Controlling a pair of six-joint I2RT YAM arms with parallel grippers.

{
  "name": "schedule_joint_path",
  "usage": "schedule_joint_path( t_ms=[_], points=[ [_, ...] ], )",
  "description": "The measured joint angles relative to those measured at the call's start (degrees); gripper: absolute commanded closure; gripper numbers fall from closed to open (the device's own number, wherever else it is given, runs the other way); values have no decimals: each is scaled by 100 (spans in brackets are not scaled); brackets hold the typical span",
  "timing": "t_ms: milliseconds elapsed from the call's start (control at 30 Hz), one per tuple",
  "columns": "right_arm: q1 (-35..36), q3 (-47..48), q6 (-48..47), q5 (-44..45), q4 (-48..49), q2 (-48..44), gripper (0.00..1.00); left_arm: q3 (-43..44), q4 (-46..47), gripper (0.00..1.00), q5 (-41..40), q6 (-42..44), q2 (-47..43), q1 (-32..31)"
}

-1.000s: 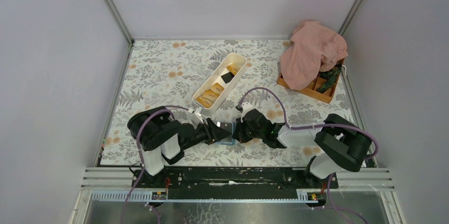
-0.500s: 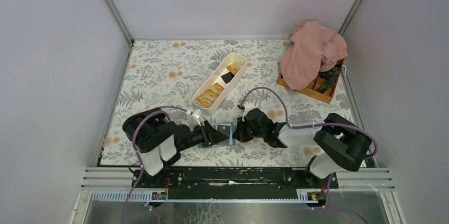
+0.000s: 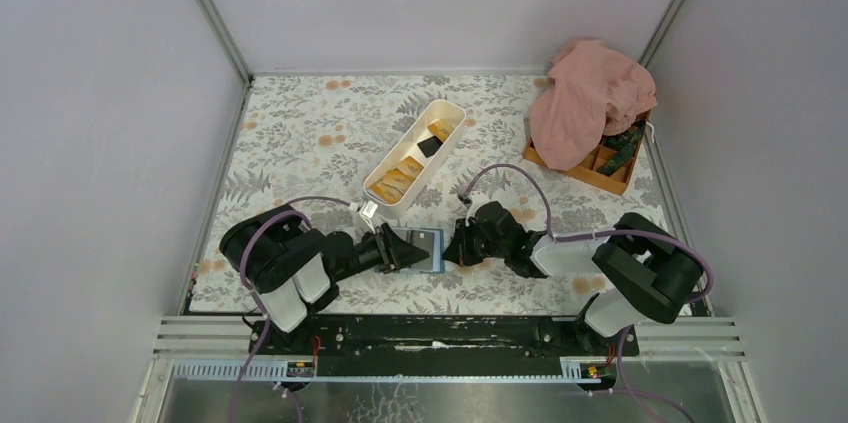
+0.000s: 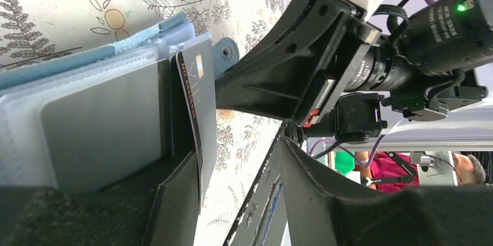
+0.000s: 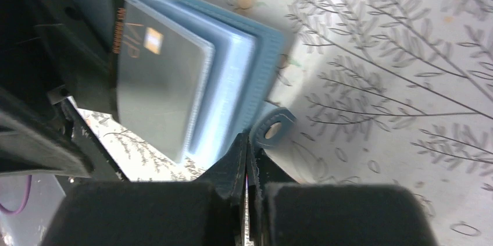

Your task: Take the credit cards out of the card holder

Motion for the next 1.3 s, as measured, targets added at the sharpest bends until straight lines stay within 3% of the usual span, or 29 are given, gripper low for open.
schedule_joint_path(
  t_ms=[567,1000,1300],
  points=[
    [-479,-203,216,-531,496,175,100,-2,-24,50,398,138,-42,522],
    [-468,-275,131,-885,186,-691,100,-4,26,49,531,138,455,531],
    [-433,-173,236,-1134,319,-264,100,-4,46,49,531,136,476,531]
  ],
)
